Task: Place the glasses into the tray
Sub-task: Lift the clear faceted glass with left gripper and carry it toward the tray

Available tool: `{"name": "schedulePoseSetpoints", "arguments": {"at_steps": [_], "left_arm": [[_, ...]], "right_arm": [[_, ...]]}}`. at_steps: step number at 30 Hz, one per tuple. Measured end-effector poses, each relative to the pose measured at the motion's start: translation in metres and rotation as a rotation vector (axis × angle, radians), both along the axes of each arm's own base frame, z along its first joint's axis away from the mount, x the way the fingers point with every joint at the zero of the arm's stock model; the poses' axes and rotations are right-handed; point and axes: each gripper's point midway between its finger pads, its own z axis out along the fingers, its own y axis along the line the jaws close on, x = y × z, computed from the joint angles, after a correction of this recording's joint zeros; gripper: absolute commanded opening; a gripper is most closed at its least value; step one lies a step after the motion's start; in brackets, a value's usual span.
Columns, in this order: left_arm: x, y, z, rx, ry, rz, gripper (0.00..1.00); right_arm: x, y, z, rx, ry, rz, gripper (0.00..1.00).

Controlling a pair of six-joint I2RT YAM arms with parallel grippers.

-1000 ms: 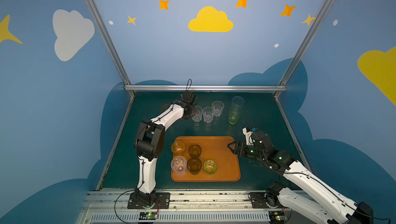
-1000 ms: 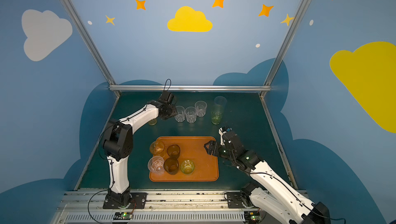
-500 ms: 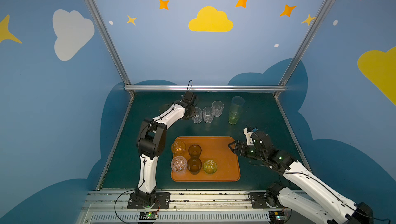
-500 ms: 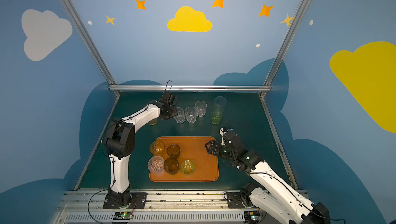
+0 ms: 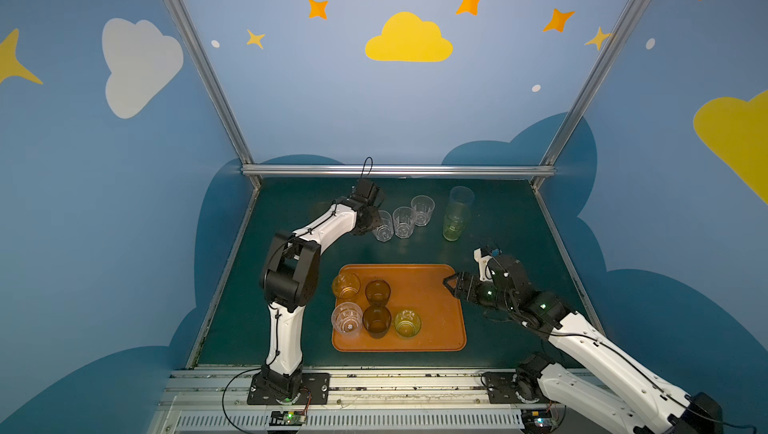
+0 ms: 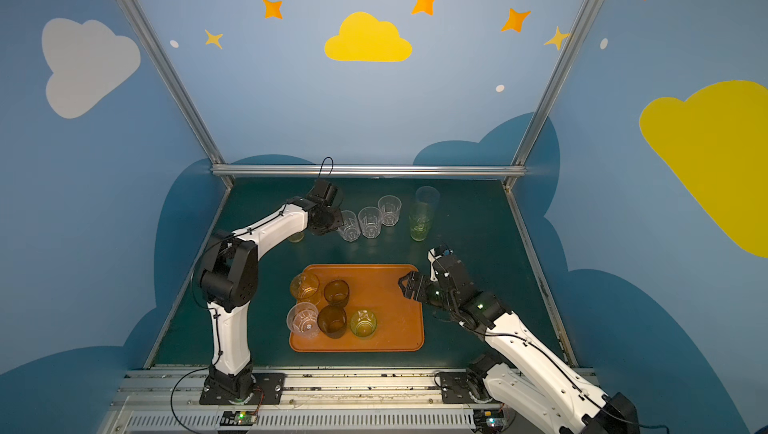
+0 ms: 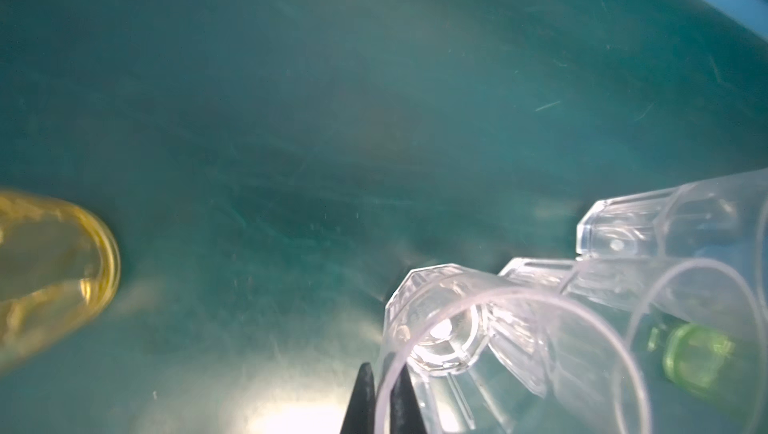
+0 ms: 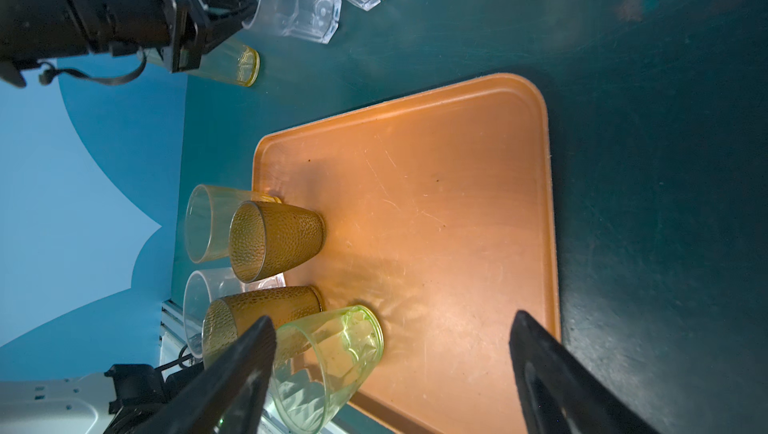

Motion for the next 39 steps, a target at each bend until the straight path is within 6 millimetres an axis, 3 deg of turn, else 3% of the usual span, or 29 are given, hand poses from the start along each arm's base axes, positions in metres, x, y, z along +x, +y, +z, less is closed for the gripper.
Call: {"name": "schedulePoseSetpoints", "arguments": {"at_steps": [20, 31, 39], "left_arm": [[-0.057, 0.008, 0.071, -0.09, -0.131, -0.036, 0.04], [-0.102, -0.016, 0.095, -0.13, -0.175, -0.135, 0.04], [-0.127, -0.03, 0.096, -0.138, -0.169, -0.198, 0.04]], "right_arm": [[0.003, -0.003, -0.008, 0.022, 0.019, -0.036, 0.89], [0.003, -0.007, 0.007, 0.065, -0.021, -0.057, 0.88], [0.006, -0.012, 0.014, 0.079, -0.044, -0.075, 0.89]]}}
